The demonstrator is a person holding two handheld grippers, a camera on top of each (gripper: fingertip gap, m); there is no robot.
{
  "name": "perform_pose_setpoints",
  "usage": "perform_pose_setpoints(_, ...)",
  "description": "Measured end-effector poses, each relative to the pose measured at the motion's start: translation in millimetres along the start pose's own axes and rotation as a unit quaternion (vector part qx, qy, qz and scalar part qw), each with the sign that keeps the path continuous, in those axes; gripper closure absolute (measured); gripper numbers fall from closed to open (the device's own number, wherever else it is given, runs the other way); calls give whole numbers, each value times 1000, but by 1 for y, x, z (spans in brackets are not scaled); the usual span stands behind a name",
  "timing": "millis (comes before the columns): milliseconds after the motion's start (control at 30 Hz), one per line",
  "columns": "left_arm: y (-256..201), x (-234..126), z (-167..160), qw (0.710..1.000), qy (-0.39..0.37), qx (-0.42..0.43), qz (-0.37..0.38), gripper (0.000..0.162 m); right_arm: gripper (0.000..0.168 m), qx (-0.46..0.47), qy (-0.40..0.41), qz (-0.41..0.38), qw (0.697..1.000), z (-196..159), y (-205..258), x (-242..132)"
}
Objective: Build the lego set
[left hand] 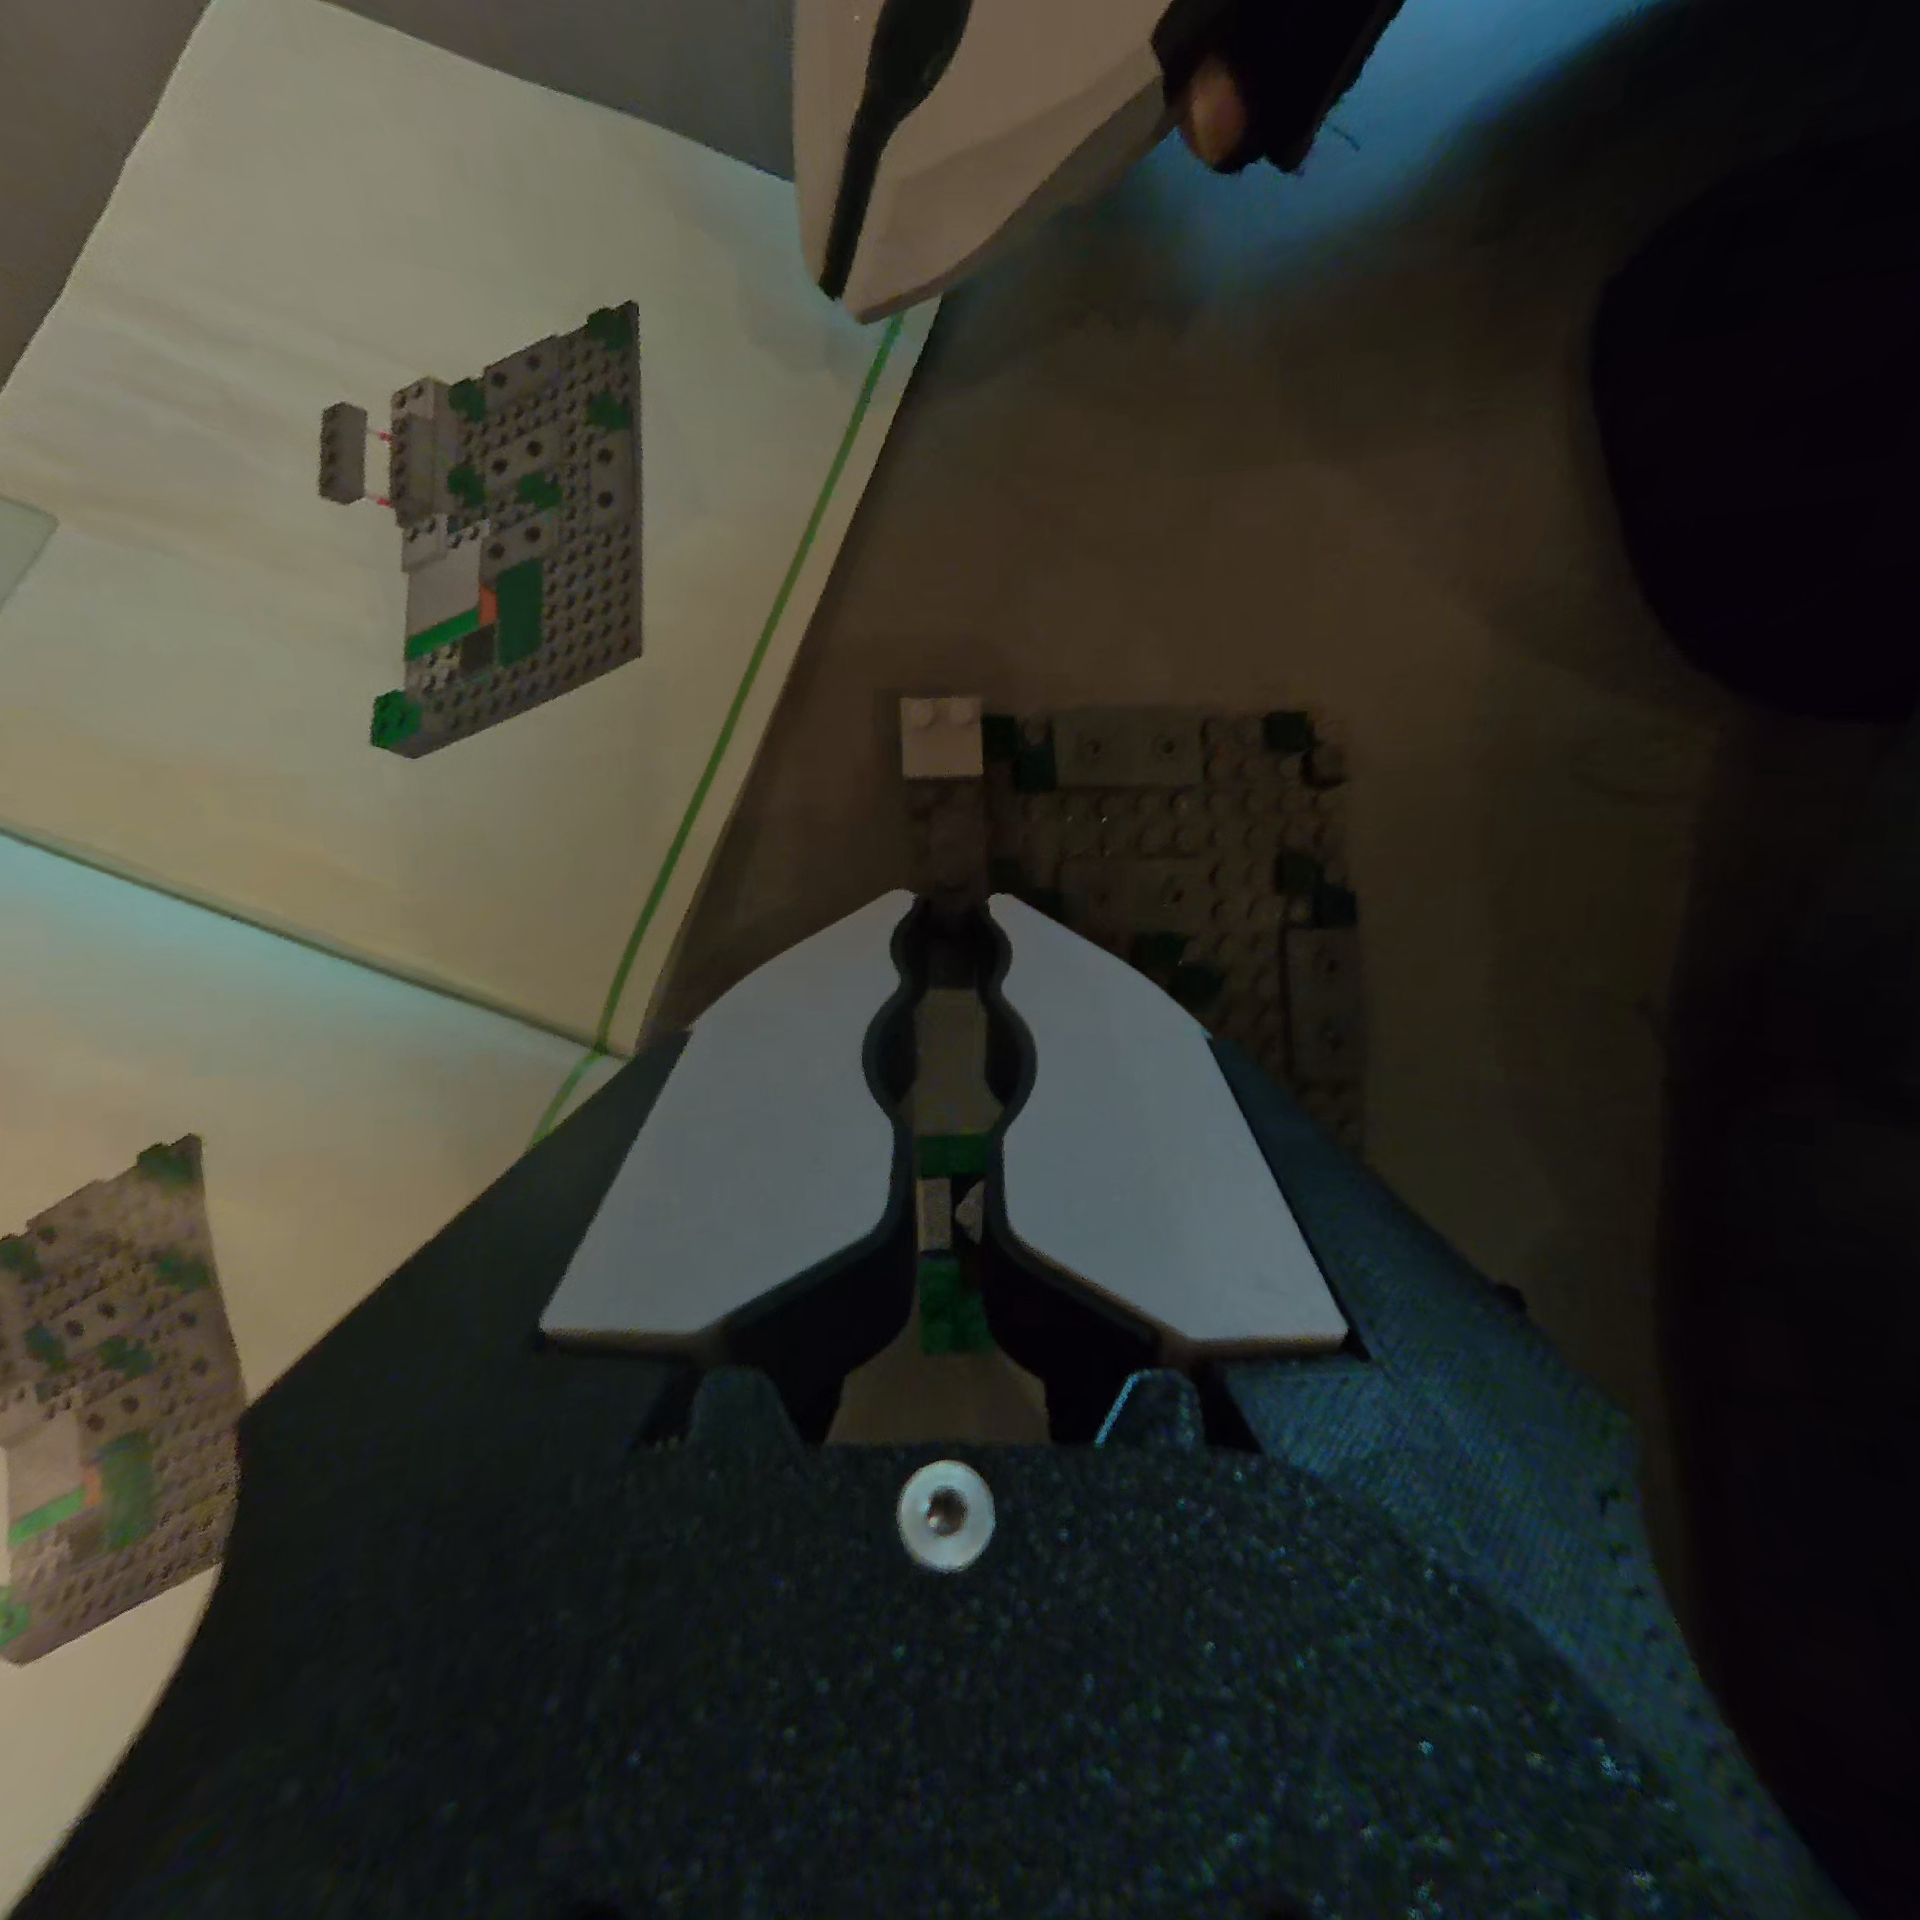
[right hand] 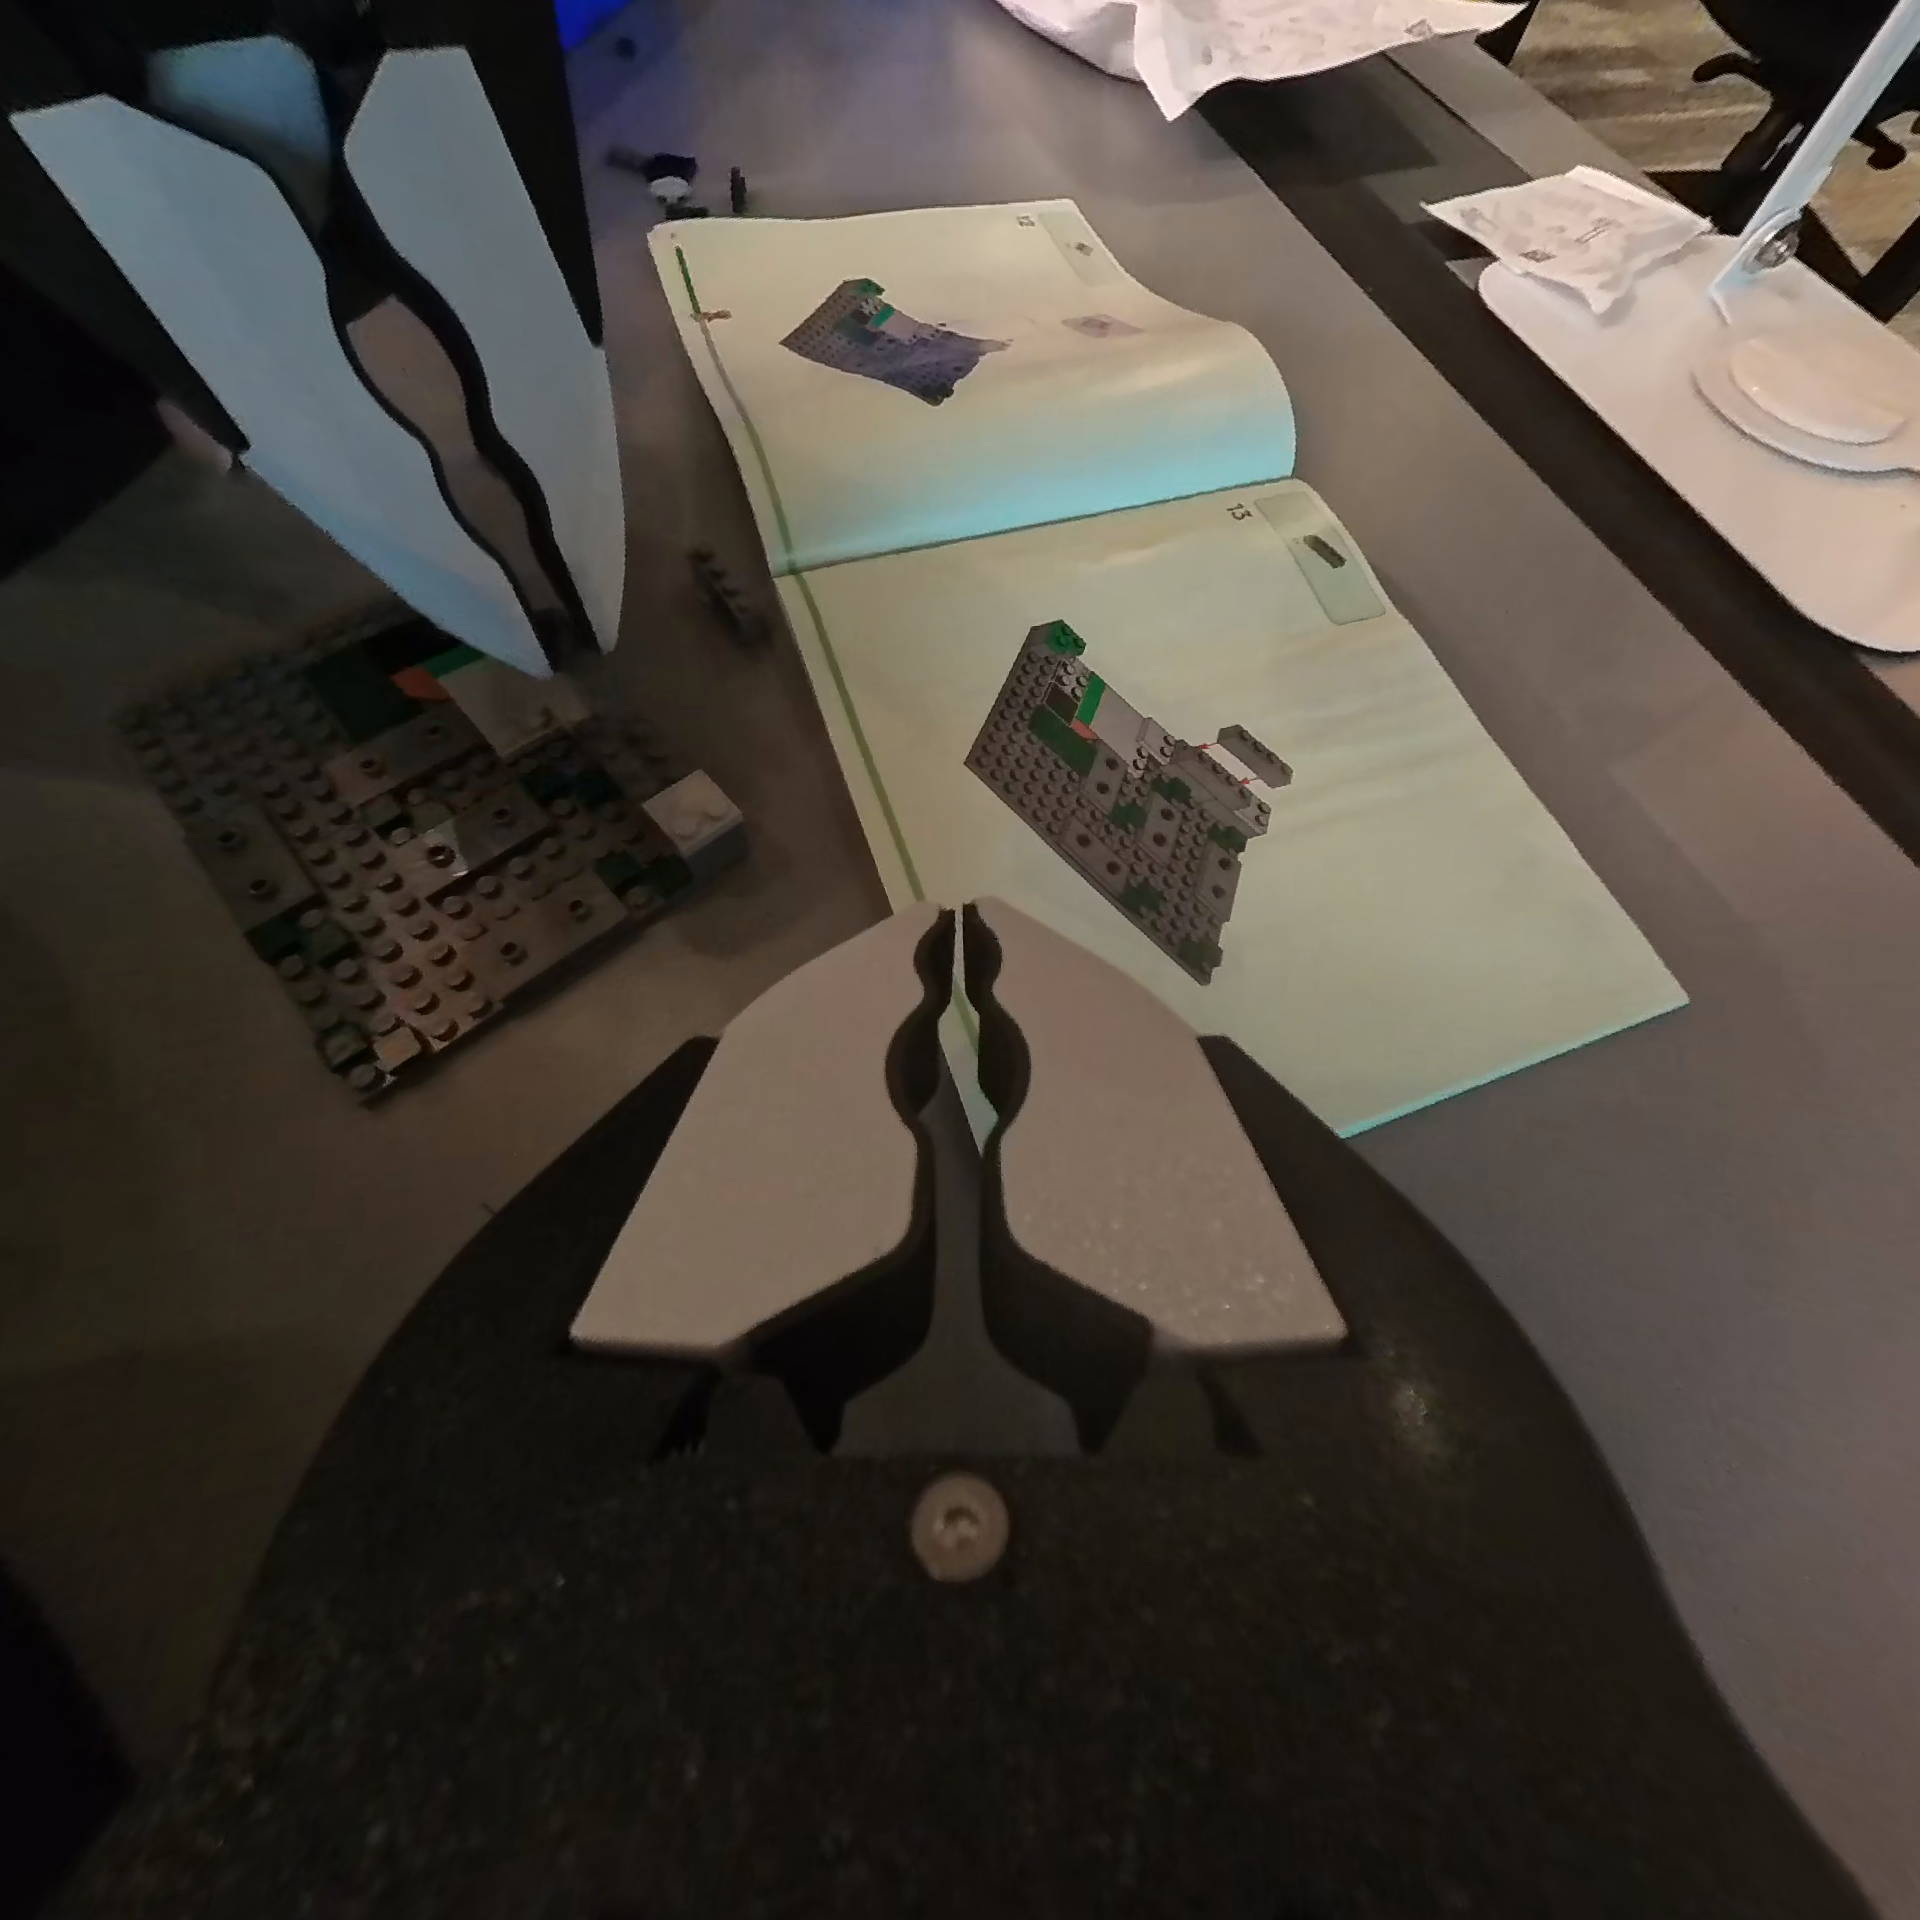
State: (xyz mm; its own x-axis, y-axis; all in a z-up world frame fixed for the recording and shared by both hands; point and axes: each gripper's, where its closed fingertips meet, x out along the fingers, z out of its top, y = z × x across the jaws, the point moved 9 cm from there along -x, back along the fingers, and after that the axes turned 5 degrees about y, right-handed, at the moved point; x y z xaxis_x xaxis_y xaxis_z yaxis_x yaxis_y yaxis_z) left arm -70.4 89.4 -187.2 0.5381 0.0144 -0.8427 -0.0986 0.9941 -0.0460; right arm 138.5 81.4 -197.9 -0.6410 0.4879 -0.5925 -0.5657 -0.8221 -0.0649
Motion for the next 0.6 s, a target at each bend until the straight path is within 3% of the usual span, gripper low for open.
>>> perform_pose_setpoints(600,-5,12,5,1000,12,-14,11,154,167,-5,-3,2,1000,2,3,-1)
